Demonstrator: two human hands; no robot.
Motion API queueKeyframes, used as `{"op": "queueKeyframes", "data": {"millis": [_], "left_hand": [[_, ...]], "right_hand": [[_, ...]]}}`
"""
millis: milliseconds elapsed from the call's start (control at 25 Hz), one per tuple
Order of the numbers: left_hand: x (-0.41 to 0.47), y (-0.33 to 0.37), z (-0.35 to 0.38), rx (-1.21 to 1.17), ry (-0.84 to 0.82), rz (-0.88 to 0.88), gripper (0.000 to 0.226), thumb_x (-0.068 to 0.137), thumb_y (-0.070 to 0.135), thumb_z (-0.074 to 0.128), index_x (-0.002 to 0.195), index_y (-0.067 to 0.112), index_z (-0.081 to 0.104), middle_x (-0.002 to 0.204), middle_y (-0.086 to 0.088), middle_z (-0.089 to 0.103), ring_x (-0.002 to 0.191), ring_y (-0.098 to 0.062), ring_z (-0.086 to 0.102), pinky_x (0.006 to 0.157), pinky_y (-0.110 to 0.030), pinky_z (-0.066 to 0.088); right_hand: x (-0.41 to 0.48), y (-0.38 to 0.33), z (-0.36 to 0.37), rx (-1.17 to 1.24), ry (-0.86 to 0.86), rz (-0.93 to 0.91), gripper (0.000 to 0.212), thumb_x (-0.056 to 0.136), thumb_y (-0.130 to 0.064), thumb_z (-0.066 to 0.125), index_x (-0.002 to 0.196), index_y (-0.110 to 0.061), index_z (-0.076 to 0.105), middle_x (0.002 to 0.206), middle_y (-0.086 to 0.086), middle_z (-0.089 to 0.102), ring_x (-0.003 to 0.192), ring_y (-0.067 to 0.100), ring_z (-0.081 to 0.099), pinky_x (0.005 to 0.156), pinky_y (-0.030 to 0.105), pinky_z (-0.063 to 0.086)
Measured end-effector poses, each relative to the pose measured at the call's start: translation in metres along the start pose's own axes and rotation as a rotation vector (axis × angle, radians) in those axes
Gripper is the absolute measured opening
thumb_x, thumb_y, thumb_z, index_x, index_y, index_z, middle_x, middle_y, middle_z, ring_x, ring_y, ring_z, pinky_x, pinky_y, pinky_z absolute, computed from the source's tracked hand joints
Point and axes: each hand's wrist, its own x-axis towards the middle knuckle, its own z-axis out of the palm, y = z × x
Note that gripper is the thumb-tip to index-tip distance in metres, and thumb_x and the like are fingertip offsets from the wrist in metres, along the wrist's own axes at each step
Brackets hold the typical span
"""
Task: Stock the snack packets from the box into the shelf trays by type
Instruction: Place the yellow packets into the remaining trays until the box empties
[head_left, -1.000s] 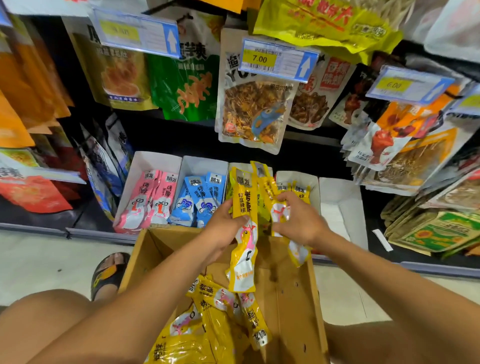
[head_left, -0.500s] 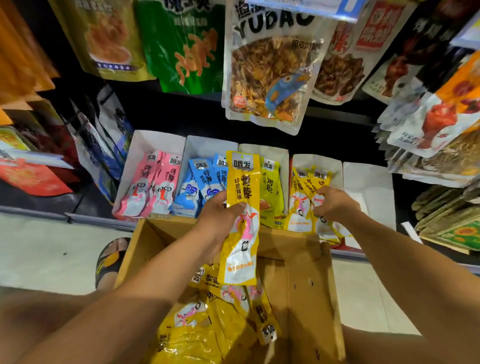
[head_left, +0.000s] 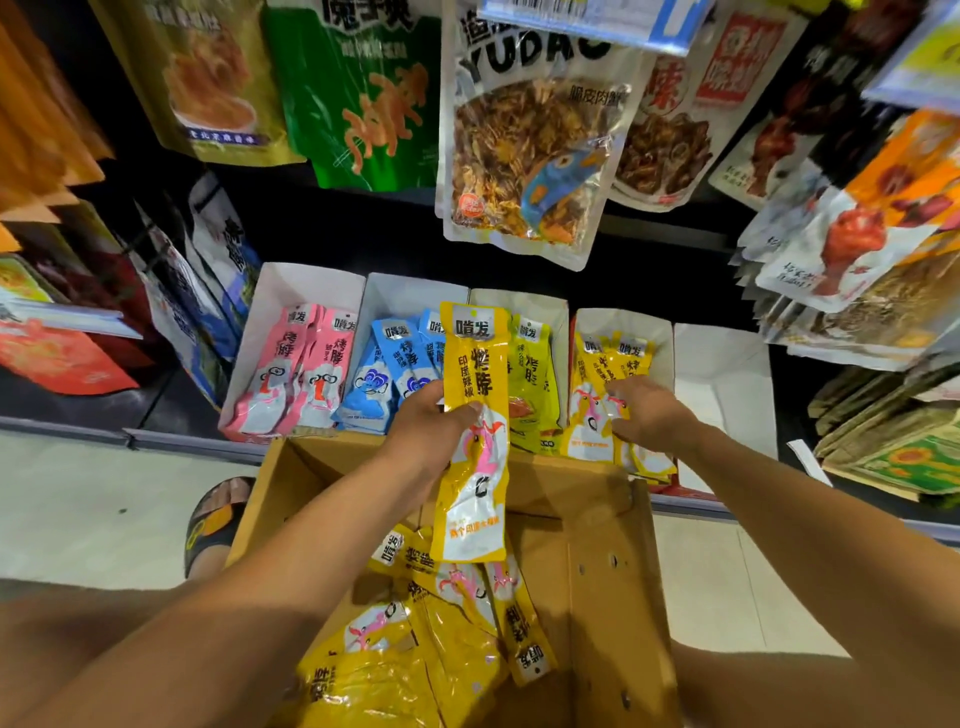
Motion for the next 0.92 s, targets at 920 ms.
{"op": "queueKeyframes", "data": {"millis": [920], "left_hand": [[-0.014, -0.025, -0.020, 1.215, -0.182, 0.160, 0.063, 0.101, 0.051, 0.049, 0.159, 0.041, 0.024, 0.169, -0.003, 0.021, 0.155, -0.031, 0.017, 0.124, -0.049, 0.023]], "right_hand": [[-0.050, -0.085, -0.021, 0.581, 0.164, 0.202, 0.085, 0.079, -0.055, 0.076, 0.149, -0.025, 0.039, 0.147, 0.010, 0.048, 0.120, 0.029, 0.055, 0.088, 0.033, 0.044]]}}
